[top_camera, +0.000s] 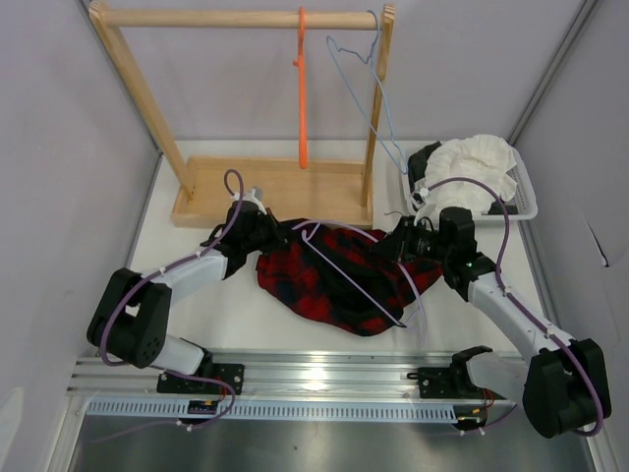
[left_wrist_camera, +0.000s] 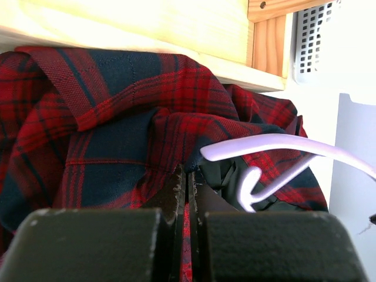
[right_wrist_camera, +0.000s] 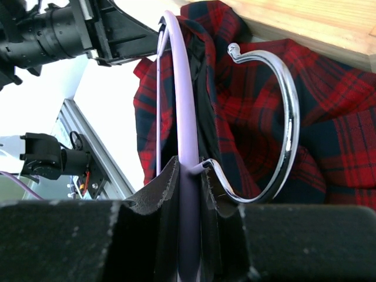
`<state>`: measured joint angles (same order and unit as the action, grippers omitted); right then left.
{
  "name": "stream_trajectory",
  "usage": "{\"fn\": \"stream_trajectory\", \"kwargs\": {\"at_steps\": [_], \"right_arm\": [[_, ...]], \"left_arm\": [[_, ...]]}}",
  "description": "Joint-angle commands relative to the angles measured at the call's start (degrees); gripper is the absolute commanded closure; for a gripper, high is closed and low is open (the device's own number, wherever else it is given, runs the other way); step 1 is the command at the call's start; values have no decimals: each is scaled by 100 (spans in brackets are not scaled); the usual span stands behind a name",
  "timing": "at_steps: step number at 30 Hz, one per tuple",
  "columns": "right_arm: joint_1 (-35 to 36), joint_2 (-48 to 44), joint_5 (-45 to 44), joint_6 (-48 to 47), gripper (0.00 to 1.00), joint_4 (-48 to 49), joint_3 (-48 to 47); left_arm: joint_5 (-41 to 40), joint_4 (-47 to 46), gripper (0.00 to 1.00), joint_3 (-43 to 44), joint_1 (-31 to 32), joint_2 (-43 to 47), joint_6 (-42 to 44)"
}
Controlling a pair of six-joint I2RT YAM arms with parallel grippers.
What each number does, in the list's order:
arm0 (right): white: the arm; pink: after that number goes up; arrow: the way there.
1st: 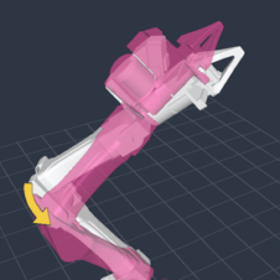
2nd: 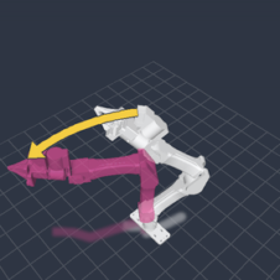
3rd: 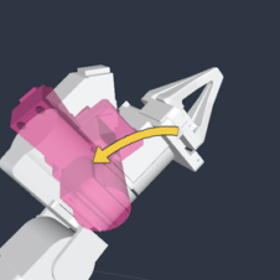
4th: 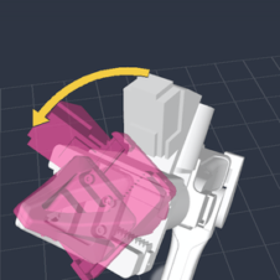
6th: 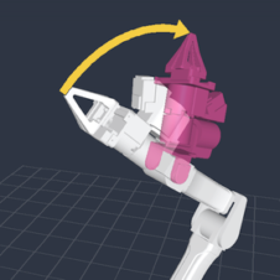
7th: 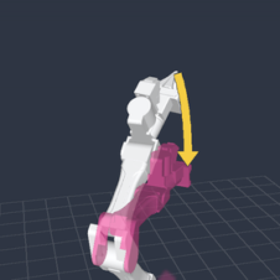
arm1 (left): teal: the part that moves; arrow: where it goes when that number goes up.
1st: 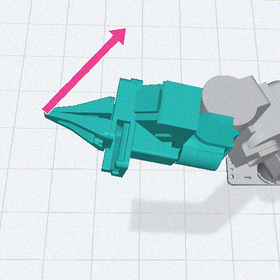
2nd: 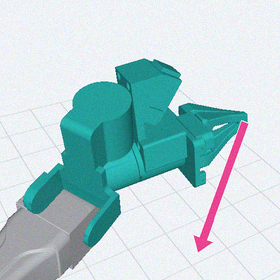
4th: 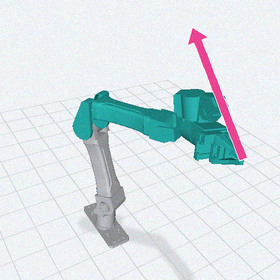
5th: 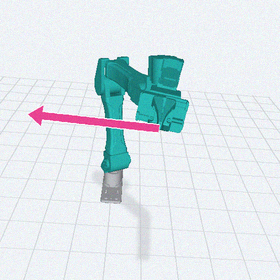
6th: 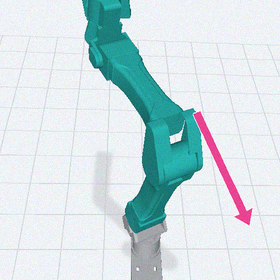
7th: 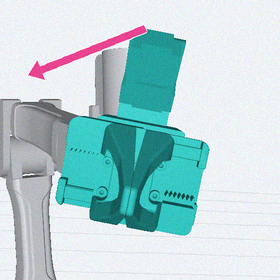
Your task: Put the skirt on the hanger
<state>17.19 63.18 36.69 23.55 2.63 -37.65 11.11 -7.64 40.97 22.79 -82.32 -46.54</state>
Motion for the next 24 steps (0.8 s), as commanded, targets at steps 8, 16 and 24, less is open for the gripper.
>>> {"fn": "stream_trajectory", "kwargs": {"at_steps": [8, 16, 24], "right_arm": [[12, -271, -513, -326, 100, -334, 284], [4, -279, -575, -395, 100, -246, 293], [12, -280, -707, -430, 100, -430, 302]], "left_arm": [[207, -396, 100, -63, -64, -82, -206], [198, -361, 100, -124, -64, -21, -74], [155, -247, 100, -125, -46, -3, 110]]}}
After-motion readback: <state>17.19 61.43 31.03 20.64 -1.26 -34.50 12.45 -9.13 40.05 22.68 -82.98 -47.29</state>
